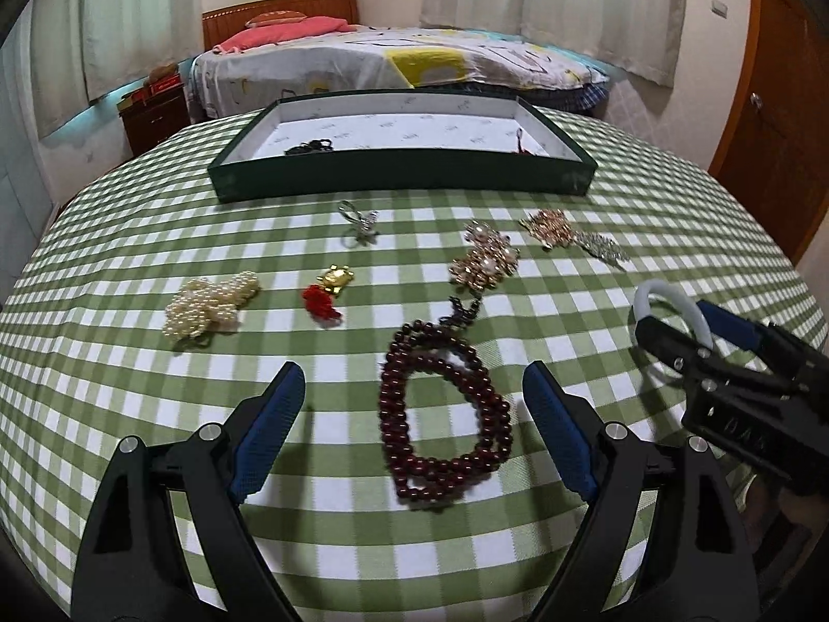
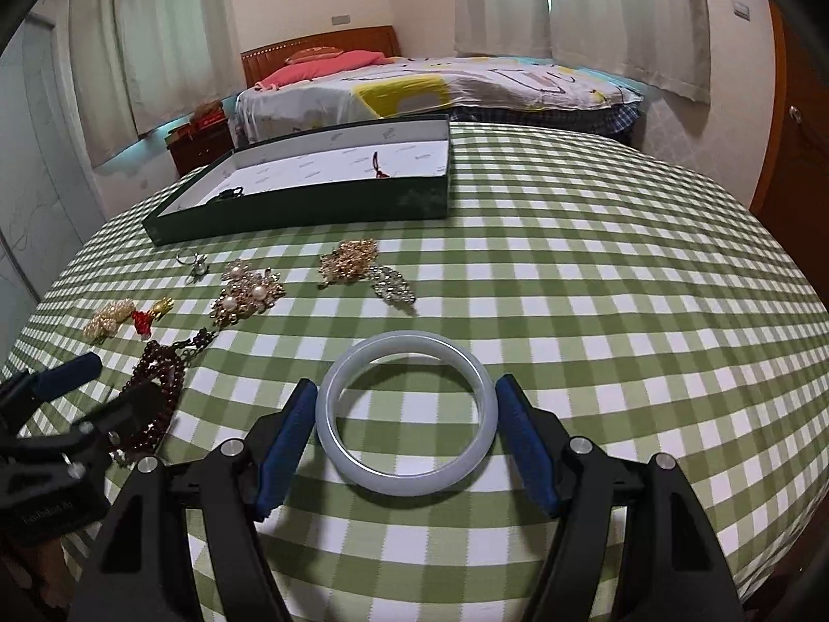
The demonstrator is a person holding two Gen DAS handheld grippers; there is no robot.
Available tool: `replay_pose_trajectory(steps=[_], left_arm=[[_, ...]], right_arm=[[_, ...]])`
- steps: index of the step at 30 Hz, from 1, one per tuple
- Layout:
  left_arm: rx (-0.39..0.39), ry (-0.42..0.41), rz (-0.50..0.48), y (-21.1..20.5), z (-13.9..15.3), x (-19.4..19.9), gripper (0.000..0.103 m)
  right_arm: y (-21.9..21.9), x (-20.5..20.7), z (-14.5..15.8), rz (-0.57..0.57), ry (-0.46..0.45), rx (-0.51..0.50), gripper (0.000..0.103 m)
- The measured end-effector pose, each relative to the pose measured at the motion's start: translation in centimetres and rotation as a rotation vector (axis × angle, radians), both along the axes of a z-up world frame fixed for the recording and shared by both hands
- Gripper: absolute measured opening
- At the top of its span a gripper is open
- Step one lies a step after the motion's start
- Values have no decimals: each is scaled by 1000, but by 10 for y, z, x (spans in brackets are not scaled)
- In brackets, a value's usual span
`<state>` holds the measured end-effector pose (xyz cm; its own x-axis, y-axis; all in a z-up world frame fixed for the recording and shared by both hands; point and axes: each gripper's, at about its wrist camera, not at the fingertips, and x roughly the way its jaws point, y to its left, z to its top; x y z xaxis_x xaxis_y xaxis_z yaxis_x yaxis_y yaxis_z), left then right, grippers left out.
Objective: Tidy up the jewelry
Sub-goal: 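Grasp the white jade bangle with the right gripper while the left grasps the dark red bead bracelet, then carry the bangle and the bead bracelet in both grippers over the tray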
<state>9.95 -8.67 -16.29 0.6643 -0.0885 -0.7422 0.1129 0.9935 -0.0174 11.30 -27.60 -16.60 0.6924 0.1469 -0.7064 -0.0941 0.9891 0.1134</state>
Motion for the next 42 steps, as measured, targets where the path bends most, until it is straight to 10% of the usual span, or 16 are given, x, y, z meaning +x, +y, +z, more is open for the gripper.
replay_pose_trajectory(steps=[5, 16, 42], left_arm=[[3, 39, -14, -1, -10, 2, 80], [-2, 9, -52, 8, -6, -3, 24], [-115, -35, -1, 44, 22, 15, 20]], right_arm=[[0, -1, 0, 4, 2, 7, 69], [4, -1, -1, 6, 9, 0, 69], [10, 7, 16, 6, -14, 31, 69]])
